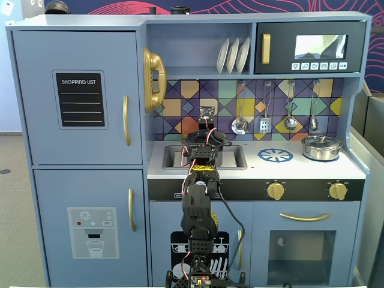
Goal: Pick up the lid from the counter and put it on the gray recipient
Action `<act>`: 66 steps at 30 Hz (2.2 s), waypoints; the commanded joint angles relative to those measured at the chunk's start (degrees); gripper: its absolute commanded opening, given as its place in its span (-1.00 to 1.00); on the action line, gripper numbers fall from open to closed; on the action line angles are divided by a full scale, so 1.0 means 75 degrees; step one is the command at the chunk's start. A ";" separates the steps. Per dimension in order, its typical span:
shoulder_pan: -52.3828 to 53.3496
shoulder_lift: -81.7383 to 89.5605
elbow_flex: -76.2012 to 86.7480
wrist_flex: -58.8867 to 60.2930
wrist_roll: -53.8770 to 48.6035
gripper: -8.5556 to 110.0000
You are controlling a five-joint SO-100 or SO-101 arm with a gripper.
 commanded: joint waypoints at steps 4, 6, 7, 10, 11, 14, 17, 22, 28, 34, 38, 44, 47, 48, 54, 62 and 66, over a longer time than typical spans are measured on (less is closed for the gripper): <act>-0.0117 0.1887 -0.0270 0.1676 0.0105 -0.27; -0.0188 0.2414 -0.0363 0.2426 0.0023 -0.29; -0.0234 0.2672 -0.0387 0.2801 0.0000 -0.30; -0.0375 0.3504 -0.0422 0.4207 0.0070 -0.34; -0.0445 0.3773 -0.0410 0.4699 0.0094 -0.36; -0.0527 0.4582 -0.0082 0.5848 0.0281 -0.37; -0.0398 0.5250 0.0480 0.6691 0.0293 -0.37; -0.0480 0.6187 0.1852 0.7816 0.0094 -0.61; -0.0434 0.6645 0.4687 0.7266 -0.0187 -0.86; -0.0422 0.6609 0.7137 0.5953 0.0668 -0.86; -0.0422 0.7371 0.7641 0.7934 0.0750 -0.86; -0.0703 0.7477 0.7652 1.0465 0.1406 -0.77; -0.0527 0.7488 0.7652 1.0512 0.1078 -0.75; -0.0527 0.7488 0.7652 1.0547 0.0844 -0.74; -0.0504 0.7488 0.7652 1.0547 0.0844 -0.72; -0.0504 0.7488 0.7652 1.0547 0.0844 -0.72; -0.0504 0.7488 0.7652 1.0547 0.0844 -0.72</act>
